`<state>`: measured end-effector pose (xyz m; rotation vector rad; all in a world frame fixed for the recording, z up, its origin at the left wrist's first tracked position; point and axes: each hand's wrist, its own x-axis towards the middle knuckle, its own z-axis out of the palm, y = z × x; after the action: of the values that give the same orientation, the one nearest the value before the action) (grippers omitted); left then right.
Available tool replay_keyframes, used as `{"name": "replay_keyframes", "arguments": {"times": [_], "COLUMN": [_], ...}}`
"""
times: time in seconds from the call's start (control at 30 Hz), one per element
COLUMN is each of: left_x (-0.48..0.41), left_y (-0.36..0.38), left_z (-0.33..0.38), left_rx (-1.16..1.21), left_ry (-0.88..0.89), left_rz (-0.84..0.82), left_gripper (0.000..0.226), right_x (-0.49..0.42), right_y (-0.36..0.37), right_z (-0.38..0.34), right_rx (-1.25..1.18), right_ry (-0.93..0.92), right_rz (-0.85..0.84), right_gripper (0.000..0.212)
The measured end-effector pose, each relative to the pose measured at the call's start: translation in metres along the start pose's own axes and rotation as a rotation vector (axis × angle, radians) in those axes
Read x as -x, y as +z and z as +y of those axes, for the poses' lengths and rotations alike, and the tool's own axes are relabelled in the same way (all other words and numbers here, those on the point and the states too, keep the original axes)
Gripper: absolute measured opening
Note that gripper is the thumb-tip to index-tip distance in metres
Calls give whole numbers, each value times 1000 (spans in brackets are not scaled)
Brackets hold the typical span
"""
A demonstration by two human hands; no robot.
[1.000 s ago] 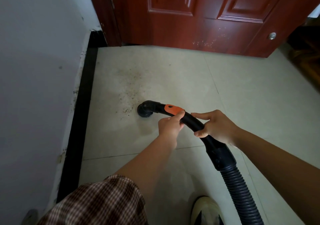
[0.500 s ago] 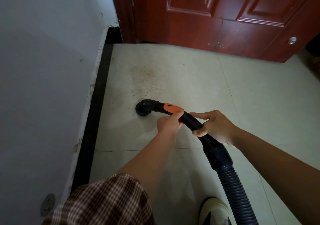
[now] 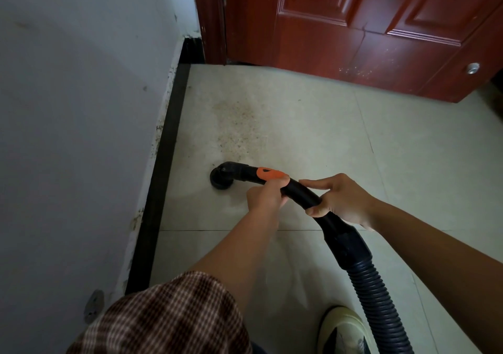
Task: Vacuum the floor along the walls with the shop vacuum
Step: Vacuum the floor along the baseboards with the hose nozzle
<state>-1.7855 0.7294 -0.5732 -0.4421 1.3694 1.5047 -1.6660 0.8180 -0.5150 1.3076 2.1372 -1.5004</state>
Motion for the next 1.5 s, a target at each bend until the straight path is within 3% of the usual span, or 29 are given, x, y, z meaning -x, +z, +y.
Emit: {"name": "replay_keyframes", "arguments": {"times": [0.4, 0.73, 0.93, 1.5], "left_x": [6, -7, -17, -53], "left_y": [16, -18, -35, -66], "left_z": [-10, 9, 21, 45], "left_rx": [-48, -69, -18, 50], "left_ry": [-89, 74, 125, 247], "left_rz": [28, 143, 177, 245], "left_gripper": [22, 32, 13, 9], "right_x": [16, -12, -27, -57], "right_y": [-12, 21, 38, 73], "right_z": [7, -14, -35, -64], "right_rx": [22, -10, 35, 27], "right_ry": [30, -34, -86, -186], "right_rz": [41, -20, -27, 4], "right_gripper": [59, 62, 63, 64]}}
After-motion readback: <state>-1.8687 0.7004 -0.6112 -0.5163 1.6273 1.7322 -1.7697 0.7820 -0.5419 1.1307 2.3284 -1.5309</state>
